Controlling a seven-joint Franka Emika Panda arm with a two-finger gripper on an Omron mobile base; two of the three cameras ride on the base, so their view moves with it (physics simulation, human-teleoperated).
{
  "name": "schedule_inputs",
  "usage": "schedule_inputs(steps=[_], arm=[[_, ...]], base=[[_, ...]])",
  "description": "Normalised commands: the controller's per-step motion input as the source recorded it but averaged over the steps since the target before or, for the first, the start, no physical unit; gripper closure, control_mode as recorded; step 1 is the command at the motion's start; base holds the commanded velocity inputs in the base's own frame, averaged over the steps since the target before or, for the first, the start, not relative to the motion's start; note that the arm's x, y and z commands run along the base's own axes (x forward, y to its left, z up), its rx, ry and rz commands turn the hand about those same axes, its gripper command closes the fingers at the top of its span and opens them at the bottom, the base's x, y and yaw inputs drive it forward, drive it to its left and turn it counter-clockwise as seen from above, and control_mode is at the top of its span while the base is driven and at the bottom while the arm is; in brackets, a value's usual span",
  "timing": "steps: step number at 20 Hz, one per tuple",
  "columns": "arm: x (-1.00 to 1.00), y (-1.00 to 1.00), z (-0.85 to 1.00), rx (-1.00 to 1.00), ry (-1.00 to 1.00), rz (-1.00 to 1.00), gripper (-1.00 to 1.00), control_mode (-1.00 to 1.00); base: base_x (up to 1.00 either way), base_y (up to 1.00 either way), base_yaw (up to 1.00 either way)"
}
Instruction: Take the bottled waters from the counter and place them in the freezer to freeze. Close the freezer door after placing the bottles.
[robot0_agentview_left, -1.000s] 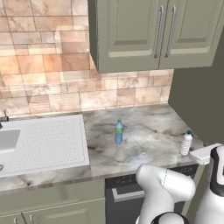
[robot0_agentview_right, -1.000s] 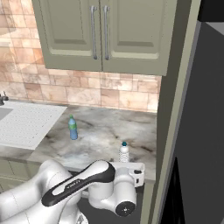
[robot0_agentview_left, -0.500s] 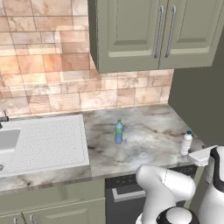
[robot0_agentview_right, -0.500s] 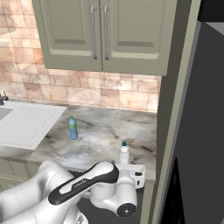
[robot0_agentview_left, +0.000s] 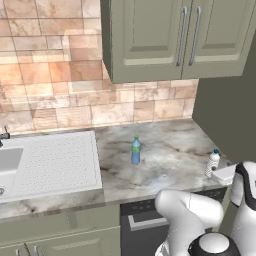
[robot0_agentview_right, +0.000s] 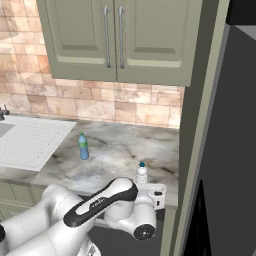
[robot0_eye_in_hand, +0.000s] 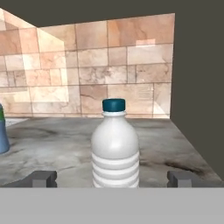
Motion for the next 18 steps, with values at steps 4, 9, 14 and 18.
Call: schedule_inputs(steps=[4,9,14,18], arm=[[0.11,0.00,0.00,0.02,0.00,-0.02,-1.00,-1.00],[0.02,0.00,0.00,0.03,0.00,-0.01,-1.00,-1.00],[0.03,0.00,0.00,0.02,0.00,-0.03,-1.00,-1.00],[0.12,0.01,0.00,0.00,0.02,-0.01,-1.00,-1.00]], base=[[0.00,0.00,0.00],[0.00,0.00,0.00],[0.00,0.00,0.00],[0.00,0.00,0.00]])
